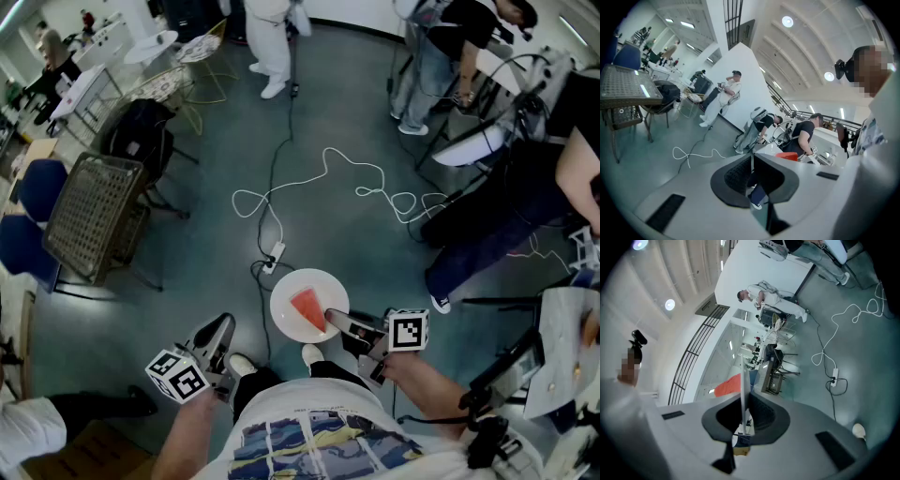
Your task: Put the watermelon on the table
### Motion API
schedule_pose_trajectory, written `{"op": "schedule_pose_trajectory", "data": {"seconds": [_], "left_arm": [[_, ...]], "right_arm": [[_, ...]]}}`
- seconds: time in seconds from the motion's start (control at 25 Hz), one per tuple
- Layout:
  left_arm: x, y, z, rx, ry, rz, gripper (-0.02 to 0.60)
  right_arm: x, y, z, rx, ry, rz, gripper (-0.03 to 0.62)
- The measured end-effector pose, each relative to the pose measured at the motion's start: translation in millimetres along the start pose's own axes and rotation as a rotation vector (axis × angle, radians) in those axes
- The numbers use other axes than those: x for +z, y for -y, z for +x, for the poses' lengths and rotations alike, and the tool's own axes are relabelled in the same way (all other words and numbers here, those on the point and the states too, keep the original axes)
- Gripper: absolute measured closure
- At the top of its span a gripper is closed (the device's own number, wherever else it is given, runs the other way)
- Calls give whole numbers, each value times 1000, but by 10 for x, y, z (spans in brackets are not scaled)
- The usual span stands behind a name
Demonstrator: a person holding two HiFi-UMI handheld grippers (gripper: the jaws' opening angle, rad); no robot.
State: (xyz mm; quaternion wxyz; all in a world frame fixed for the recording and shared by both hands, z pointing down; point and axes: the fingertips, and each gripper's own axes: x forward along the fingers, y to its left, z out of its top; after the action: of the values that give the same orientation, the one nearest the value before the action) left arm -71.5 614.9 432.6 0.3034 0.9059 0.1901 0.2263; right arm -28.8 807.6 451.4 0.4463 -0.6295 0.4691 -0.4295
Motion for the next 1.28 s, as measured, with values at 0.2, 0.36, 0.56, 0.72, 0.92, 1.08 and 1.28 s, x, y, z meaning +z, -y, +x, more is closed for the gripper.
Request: {"op": "schedule_pose_trajectory", "data": {"seconds": [0.2, 0.36, 0.56, 0.72, 0.92, 1.08, 1.28], "left_arm": [[194, -76, -296, 25, 39, 47, 557], [105, -75, -705, 109, 130, 19, 557], [76, -105, -1098, 189, 214, 12, 557], [-4, -112, -1389, 253, 260, 4, 557], [-62, -224, -1636, 322, 281, -18, 557], [41, -444, -1796, 346, 281, -6, 557], [396, -963, -1935, 334, 298, 23, 557]], "right_arm": [[-124, -99, 174, 40, 3, -4, 571], [-318, -169, 342, 86, -111, 4, 571], [-477, -323, 572, 127, -231, -23, 571], [-597, -367, 794, 150, -318, -53, 571], [-711, -391, 1110, 169, -396, -54, 571], [-787, -407, 1501, 171, -432, -63, 571], [-783, -484, 2245, 169, -468, -83, 571]]}}
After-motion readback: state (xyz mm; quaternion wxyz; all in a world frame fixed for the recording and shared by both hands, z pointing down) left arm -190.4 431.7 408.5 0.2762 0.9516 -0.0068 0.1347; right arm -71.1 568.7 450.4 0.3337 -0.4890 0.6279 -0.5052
